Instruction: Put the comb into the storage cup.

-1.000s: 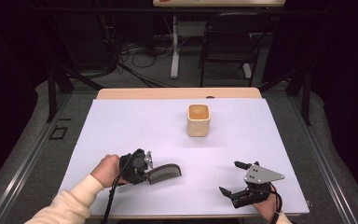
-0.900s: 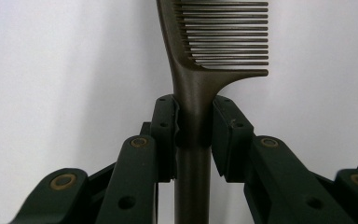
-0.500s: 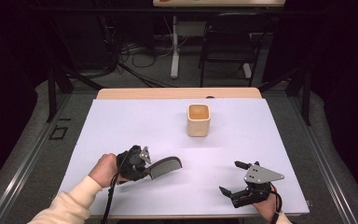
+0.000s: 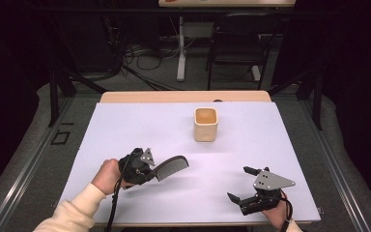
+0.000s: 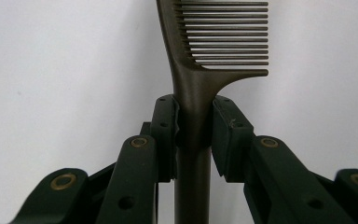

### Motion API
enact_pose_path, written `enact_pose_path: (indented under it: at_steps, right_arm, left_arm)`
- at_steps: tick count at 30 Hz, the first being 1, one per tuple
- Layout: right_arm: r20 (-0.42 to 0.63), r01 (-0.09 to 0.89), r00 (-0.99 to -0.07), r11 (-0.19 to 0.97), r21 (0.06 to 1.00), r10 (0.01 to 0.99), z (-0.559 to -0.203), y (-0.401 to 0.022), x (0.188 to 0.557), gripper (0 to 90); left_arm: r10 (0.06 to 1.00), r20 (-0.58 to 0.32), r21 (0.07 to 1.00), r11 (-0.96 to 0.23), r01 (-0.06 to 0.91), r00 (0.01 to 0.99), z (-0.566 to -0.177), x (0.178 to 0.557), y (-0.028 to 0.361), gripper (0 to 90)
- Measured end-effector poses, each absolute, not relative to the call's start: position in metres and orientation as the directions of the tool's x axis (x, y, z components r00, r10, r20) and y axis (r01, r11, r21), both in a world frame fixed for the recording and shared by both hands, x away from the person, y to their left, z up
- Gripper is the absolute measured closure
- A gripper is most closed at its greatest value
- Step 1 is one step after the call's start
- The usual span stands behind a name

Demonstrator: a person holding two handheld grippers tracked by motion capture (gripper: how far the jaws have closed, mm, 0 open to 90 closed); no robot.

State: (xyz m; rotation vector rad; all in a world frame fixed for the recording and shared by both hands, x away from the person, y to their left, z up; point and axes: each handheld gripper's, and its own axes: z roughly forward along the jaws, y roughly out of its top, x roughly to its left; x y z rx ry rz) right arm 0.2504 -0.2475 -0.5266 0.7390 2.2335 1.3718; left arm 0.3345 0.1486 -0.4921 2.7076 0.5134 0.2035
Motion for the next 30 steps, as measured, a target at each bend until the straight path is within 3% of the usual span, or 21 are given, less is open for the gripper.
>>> enact_pose_path:
  at_steps: [30]
  right_arm:
    - [-0.073,0.221,-0.774,0.377,0.899,0.629,-0.5267,-0.2474,0.2503,0.0]
  left_arm:
    - [0.467,0.087,0.505,-0.782,0.365,0.88,-0.4855,0.3421,0.1512,72.2]
